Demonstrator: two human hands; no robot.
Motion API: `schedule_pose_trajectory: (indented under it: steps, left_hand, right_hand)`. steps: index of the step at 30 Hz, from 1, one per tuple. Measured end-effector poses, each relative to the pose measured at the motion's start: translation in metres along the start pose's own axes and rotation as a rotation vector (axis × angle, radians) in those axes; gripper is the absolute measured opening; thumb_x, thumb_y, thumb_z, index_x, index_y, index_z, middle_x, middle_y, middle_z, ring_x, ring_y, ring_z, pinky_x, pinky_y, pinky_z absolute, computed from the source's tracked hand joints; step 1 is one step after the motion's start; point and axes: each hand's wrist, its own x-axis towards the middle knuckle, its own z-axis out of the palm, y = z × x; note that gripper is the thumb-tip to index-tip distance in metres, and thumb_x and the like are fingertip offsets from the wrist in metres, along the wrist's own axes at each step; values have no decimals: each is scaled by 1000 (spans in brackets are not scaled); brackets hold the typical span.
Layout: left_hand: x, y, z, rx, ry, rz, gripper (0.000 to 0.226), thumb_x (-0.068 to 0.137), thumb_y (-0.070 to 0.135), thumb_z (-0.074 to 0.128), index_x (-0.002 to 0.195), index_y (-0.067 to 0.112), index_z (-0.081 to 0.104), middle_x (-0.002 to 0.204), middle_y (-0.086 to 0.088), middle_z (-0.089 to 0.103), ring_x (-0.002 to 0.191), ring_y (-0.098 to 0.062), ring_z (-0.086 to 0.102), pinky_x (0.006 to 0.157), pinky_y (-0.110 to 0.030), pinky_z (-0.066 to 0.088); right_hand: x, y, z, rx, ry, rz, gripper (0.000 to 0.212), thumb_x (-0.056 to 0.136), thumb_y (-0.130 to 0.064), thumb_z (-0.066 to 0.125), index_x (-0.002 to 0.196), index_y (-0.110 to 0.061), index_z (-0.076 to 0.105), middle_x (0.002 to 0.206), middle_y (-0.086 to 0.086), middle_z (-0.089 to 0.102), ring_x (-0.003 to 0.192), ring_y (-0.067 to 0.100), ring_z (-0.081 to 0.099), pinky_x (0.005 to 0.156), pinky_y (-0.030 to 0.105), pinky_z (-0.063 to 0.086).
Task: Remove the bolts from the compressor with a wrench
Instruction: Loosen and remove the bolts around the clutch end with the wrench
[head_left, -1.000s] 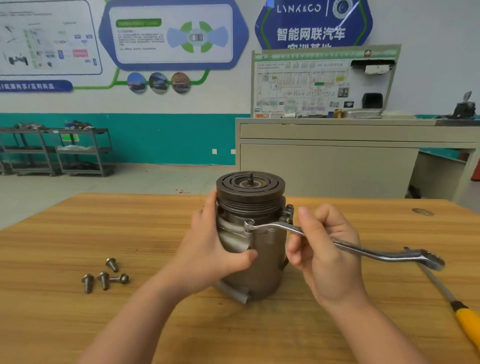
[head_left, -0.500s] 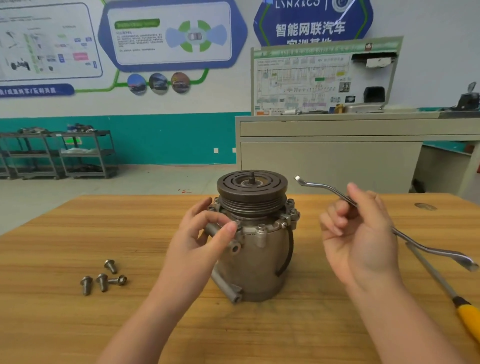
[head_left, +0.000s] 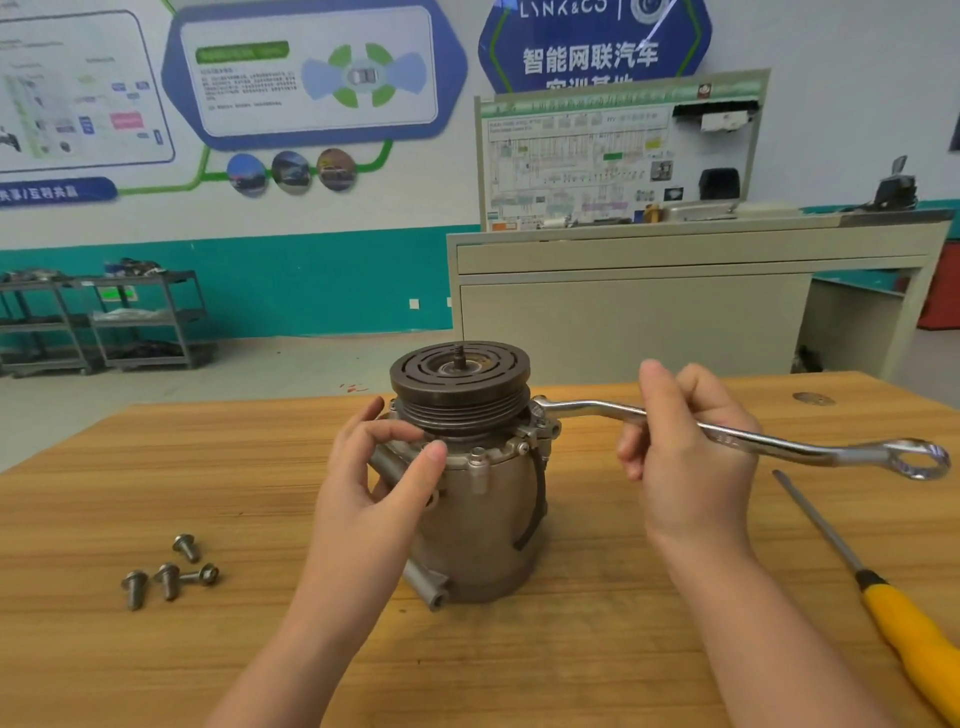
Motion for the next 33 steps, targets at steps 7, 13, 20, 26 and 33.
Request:
schedule_pose_trajectory:
  steps: [7, 13, 20, 26, 33]
  left_hand:
    - [1, -2, 0, 70, 30, 2, 12, 77, 35, 72, 81, 24, 68, 139, 22, 44, 132, 8, 36, 73, 6, 37]
    - [-6, -1, 7, 73, 8, 42, 34, 70, 59, 57, 89, 33, 69, 139, 29, 42, 126, 22, 32, 94, -13, 38]
    - [1, -6, 9, 54, 61, 20, 13, 80, 25, 74, 81, 19, 63, 134, 16, 51, 131, -2, 43, 108, -35, 40]
    - [-2, 4, 2, 13, -16, 30, 25, 71, 53, 58, 81, 36, 73, 132, 31, 44, 109, 24, 46, 75, -2, 45]
    - [4, -2, 5, 125, 34, 46, 28, 73, 41, 73, 81, 17, 63, 130, 17, 52, 125, 12, 40, 90, -11, 35]
  right_hand:
    - [1, 0, 0, -102, 3, -74, 34, 93, -10, 61, 63, -8, 45, 49, 0, 56, 40, 5, 47, 42, 16, 40]
    - [-15, -1, 4, -17, -118, -217, 37, 89, -16, 60, 57, -13, 42, 46, 1, 50, 40, 4, 46, 45, 15, 39]
    - [-31, -3, 17, -207, -259, -468, 36, 85, -19, 64, 56, -10, 46, 46, 1, 42, 41, 11, 39, 42, 19, 31]
    - [-30, -6, 17, -246, -359, -538, 37, 85, -14, 64, 54, -6, 46, 47, -1, 42, 41, 11, 39, 40, 23, 31]
    - [-28, -9, 14, -220, -399, -450, 34, 83, -18, 65, 57, -9, 45, 49, -11, 38, 42, -1, 35, 46, 11, 27]
